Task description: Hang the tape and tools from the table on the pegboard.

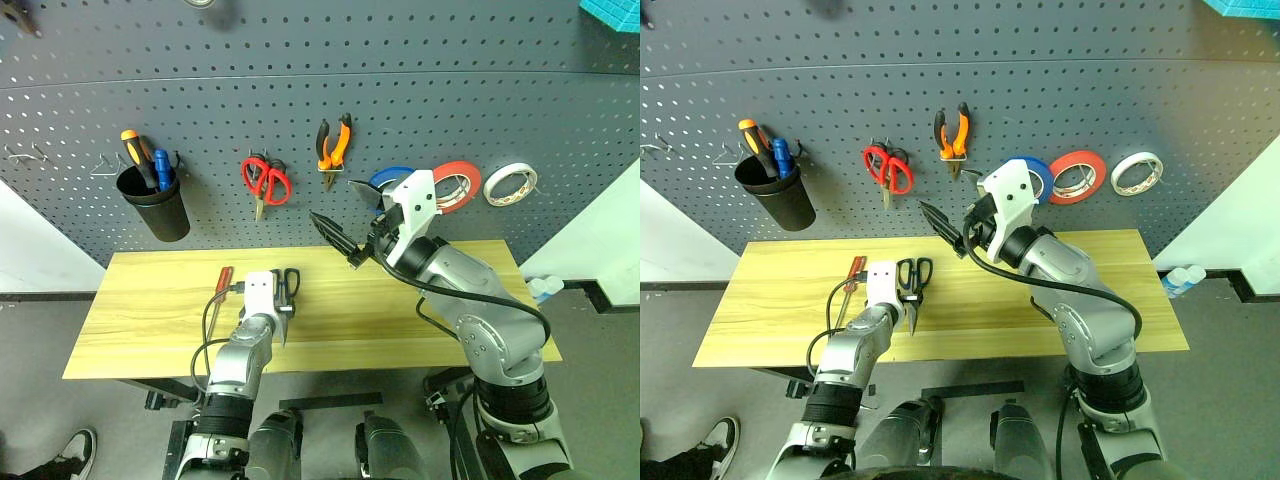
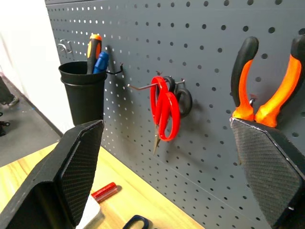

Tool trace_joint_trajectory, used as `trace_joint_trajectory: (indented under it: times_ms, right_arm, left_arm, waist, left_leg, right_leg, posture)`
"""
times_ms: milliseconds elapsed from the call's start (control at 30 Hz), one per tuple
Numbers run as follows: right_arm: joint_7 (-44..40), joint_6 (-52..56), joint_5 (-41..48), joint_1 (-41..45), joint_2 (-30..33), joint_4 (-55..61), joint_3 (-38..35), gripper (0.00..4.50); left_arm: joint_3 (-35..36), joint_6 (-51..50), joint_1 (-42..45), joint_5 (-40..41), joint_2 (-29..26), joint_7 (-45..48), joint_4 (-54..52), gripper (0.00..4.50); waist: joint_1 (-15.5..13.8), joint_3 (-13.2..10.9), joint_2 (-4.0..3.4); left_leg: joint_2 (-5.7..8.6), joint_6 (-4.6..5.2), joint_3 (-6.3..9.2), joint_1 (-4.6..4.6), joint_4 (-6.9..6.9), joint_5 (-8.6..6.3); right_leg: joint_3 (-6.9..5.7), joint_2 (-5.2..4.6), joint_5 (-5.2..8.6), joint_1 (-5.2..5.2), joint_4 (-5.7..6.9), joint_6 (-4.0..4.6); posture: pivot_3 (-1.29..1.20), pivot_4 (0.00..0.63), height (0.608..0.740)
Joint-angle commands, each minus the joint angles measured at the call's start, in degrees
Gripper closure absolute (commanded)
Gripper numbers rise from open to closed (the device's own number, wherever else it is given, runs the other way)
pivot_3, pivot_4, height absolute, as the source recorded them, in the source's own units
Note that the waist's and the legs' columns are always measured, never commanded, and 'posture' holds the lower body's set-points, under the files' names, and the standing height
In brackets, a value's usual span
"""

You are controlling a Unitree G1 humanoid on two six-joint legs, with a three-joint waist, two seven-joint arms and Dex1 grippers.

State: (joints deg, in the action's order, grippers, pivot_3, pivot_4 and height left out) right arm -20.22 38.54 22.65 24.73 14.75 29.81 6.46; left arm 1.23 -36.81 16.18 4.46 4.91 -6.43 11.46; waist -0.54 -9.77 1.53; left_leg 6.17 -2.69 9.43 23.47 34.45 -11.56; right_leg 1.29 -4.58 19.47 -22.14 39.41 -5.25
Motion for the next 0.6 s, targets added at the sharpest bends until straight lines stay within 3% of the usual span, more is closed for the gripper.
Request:
trace_joint_trajectory:
  times_ms: [33, 600]
  right_arm:
    - [0.4, -0.6, 0.2, 0.2, -0.4, 3.3, 0.0, 0.03]
    - [1.5, -0.2, -0.4, -0.8, 0.1, 4.0, 0.3, 0.03]
  left_arm:
    - [0.1, 0.9, 1.9, 0.0, 1.4, -0.5, 2.7, 0.00]
    - [3.2, 3.3, 4.6, -0.2, 1.4, -2.7, 11.6, 0.00]
  waist:
    - [0.1, 0.0, -0.01]
    - [0.3, 0.0, -0.03]
  left_leg:
    - [0.00, 0.00, 0.00, 0.00, 0.01, 0.00]
    - [0.03, 0.15, 0.01, 0.01, 0.62, -0.10]
  right_leg:
    - [0.00, 0.00, 0.00, 0.00, 0.00, 0.00]
    - [0.00, 0.03, -0.12, 0.28, 0.05, -0.21]
  posture:
    - [0.01, 0.122, 0.740]
    - [0.00, 0.119, 0.740]
